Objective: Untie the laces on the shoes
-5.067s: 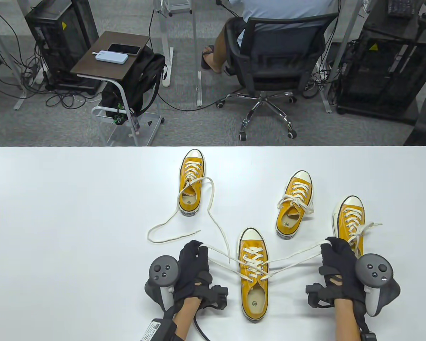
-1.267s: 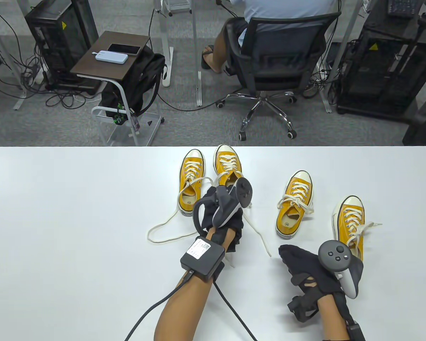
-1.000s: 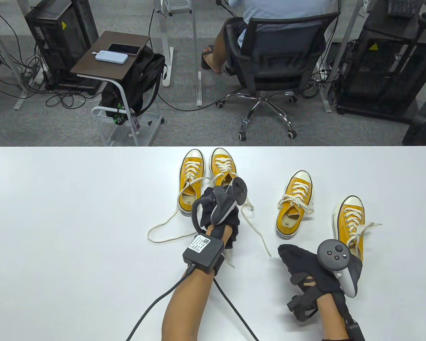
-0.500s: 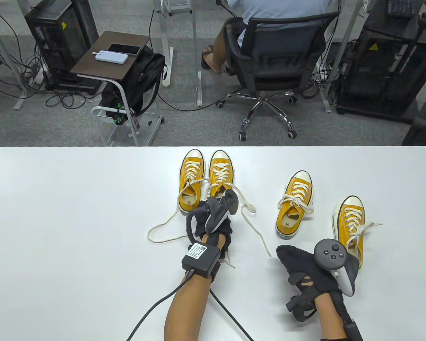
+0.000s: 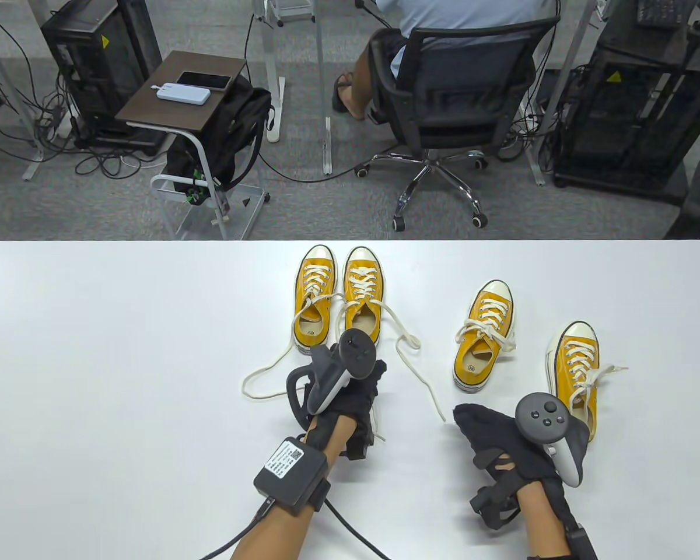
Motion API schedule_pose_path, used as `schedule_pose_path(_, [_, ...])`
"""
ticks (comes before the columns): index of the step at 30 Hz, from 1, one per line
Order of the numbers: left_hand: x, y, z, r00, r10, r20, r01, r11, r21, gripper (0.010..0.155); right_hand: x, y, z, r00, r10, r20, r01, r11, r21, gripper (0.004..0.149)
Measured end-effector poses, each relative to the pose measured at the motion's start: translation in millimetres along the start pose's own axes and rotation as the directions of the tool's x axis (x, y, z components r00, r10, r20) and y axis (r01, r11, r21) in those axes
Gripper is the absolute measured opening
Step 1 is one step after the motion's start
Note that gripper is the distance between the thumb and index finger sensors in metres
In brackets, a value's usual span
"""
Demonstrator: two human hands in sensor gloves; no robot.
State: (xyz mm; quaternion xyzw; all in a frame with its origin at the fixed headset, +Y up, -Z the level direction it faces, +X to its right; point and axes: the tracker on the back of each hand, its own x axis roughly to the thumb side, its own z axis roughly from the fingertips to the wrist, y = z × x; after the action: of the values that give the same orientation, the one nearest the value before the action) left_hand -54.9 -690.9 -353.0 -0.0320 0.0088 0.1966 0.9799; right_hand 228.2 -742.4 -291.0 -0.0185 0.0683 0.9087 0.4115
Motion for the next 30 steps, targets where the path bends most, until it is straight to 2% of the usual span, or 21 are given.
schedule_pose_path(4, [-12.3,0.5,35.6,0.999,0.05,0.018,-0.049,0.998,-0.036,0.067,1.6,3.7,2.5,1.0,0.029,0.012,-0.029,0.999,0.014,0.051])
schedule_pose_path(10, [-30.8,-12.9,68.4,0.992,0.121,0.033,-0.117,0.988,-0.099,0.068,0.4,6.8,5.2,0.998,0.061,0.015,-0.062,0.998,0.028,0.051])
schedule_pose_path(15, [-43.3,-20.0,72.1,0.984,0.174,0.041,-0.164,0.972,-0.171,0.068,-4.8,11.7,5.6,0.996,0.092,-0.01,-0.092,0.995,0.048,0.051])
schedule_pose_path(19, [-52.4,-17.6,73.1,0.973,0.226,0.035,-0.217,0.961,-0.171,0.068,-4.1,10.9,6.3,0.994,0.111,-0.009,-0.111,0.993,0.044,0.051])
schedule_pose_path(25, [-61.8,-19.1,72.9,0.965,0.262,0.009,-0.254,0.946,-0.201,0.068,2.7,-6.2,8.7,0.994,0.109,0.007,-0.109,0.993,-0.055,0.05])
schedule_pose_path(30, [-61.9,-18.7,72.9,0.966,0.258,0.009,-0.249,0.942,-0.224,0.069,6.7,-33.4,6.7,0.977,0.21,-0.023,-0.211,0.965,-0.158,0.05])
